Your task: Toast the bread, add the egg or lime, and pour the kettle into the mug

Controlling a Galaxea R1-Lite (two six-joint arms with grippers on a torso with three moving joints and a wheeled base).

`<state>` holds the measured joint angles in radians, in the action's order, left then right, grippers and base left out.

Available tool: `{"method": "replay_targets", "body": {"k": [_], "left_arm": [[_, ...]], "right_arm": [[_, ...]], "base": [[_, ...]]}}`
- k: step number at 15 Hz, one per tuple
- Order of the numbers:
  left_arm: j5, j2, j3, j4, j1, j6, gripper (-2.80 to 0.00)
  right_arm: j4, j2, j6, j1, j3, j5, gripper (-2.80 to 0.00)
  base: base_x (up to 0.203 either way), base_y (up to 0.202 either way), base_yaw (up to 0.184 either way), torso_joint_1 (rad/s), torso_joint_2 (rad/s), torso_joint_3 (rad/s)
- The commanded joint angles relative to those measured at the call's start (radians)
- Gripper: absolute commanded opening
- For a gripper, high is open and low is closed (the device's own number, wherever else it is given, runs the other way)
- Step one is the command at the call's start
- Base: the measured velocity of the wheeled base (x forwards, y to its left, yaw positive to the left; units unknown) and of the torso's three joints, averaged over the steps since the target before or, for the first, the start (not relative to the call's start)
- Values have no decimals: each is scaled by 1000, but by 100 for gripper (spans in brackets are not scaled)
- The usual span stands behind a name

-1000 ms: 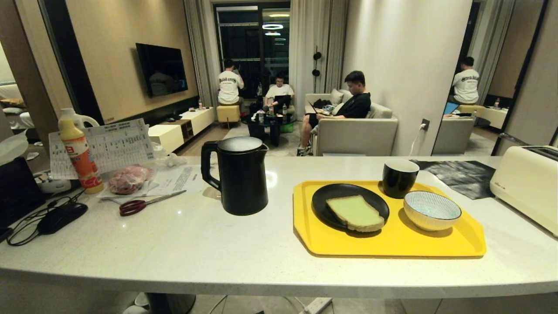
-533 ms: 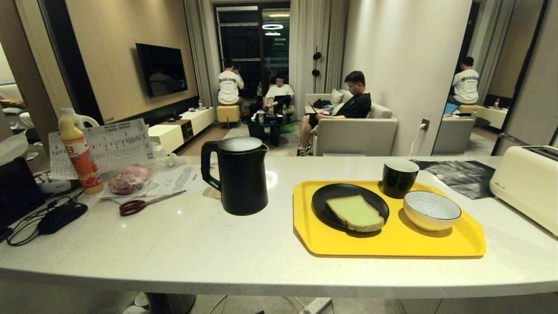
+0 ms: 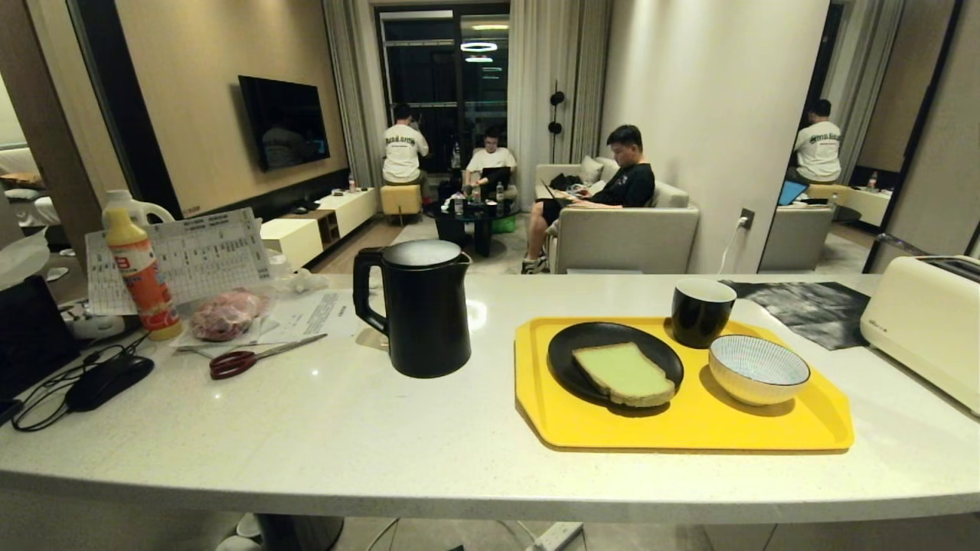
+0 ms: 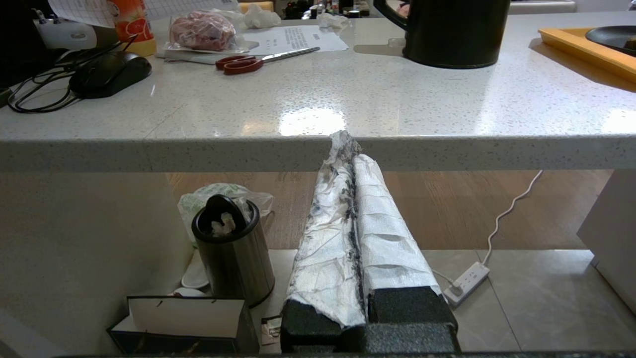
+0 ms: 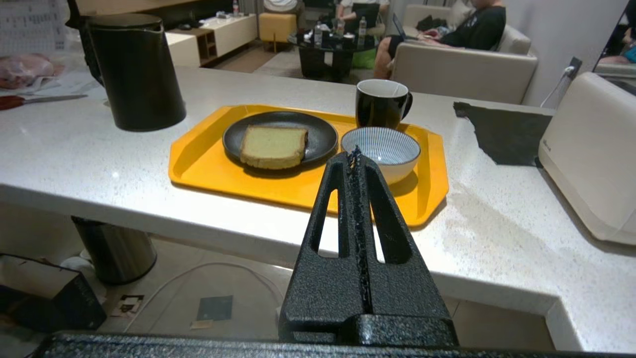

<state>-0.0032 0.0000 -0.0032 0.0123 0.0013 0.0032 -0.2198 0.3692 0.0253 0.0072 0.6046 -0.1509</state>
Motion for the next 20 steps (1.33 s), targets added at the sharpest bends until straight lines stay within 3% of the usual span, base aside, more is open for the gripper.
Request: {"method": "replay_targets", "body": {"k": [1, 4, 7, 11, 20], "left_arm": [[0, -3, 0, 0, 0, 0, -280], [0, -3, 0, 0, 0, 0, -280], [0, -3, 0, 0, 0, 0, -280], [0, -3, 0, 0, 0, 0, -280], [0, -3, 0, 0, 0, 0, -280]], "right_arm": [[-1, 203, 3, 0, 120, -3, -280], [-8, 371, 14, 13, 271, 3, -280], [-20, 494, 15, 40, 316, 5, -280], [-154, 632, 16, 160, 408, 12, -280], [-178, 836, 13, 166, 462, -5, -280]], "base": [[0, 0, 0, 0, 0, 0], [0, 0, 0, 0, 0, 0], [0, 0, 0, 0, 0, 0], [0, 0, 0, 0, 0, 0], [0, 0, 0, 0, 0, 0]]}}
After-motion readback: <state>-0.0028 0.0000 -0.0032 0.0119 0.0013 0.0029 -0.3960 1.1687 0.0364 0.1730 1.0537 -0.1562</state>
